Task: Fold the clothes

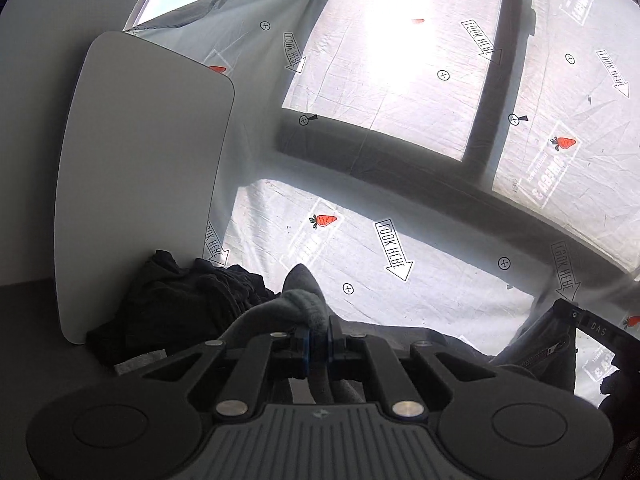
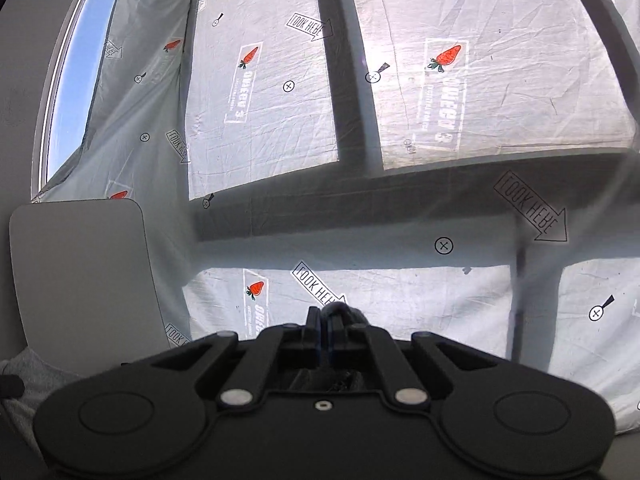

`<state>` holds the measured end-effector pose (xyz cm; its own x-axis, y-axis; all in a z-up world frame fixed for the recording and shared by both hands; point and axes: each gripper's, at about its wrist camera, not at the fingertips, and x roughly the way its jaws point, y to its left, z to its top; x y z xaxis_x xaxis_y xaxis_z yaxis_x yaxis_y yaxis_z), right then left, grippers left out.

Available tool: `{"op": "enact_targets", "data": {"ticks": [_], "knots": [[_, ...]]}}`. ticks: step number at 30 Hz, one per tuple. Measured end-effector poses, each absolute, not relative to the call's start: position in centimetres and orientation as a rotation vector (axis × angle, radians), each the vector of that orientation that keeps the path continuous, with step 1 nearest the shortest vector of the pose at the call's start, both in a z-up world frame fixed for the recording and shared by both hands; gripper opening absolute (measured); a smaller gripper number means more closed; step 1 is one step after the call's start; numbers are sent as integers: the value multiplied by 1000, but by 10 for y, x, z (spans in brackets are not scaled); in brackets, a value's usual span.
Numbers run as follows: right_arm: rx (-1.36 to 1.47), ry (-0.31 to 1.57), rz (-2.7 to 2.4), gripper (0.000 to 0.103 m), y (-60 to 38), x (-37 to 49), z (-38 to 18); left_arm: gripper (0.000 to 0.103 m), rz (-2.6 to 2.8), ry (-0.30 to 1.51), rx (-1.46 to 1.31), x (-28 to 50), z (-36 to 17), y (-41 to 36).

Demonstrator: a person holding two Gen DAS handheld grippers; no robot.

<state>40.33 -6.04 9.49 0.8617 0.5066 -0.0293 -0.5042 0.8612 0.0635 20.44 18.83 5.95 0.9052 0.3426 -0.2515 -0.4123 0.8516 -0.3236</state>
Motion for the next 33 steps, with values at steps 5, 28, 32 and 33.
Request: {"op": "enact_targets", "data": {"ticks": [5,28,32,33], "knots": [[41,-33,420,3,-144,415,129,7,377,198,-437,187,55,157],[-155,700,194,66,-158,523,-105,21,511,766,-377,351,-80,192],[-186,808,38,66,-201,476,-138,32,358,862,-247,365,-92,163],[-190,825,12,66,-211,466,-142,38,309,876,-232,367,-94,155]]}}
